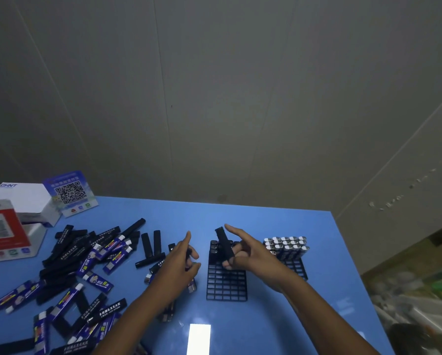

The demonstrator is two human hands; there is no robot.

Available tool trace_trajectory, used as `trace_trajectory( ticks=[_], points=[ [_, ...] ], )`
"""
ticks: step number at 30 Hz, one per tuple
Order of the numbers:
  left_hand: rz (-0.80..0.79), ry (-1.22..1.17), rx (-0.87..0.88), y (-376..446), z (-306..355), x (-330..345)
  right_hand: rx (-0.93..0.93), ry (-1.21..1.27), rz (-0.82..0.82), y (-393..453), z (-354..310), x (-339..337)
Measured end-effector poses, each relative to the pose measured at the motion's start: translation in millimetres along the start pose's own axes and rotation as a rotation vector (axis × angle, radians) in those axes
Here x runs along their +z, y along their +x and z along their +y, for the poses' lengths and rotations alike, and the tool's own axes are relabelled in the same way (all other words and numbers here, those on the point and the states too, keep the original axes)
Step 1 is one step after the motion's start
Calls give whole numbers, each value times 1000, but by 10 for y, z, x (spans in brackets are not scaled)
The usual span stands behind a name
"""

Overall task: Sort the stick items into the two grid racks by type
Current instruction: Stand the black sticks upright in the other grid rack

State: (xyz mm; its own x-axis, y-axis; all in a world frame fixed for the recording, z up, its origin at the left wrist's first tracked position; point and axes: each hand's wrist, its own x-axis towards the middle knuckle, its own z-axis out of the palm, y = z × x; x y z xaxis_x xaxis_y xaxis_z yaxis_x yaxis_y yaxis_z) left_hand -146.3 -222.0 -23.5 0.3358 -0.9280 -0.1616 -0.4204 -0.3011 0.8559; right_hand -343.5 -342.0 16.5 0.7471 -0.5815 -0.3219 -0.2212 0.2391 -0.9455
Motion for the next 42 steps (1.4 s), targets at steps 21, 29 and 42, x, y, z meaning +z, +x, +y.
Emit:
trace_trajectory(
  ticks=[21,29,42],
  points=[
    [-19,-6,-43,93,-100,-7,-219,-807,302,258,228,41],
    [-35,-16,-43,114,-113,7,-274,-846,385,296,308,114],
    [-44,-36,-78,81,-147,-9,-248,-1066,325,328,422,179]
  ],
)
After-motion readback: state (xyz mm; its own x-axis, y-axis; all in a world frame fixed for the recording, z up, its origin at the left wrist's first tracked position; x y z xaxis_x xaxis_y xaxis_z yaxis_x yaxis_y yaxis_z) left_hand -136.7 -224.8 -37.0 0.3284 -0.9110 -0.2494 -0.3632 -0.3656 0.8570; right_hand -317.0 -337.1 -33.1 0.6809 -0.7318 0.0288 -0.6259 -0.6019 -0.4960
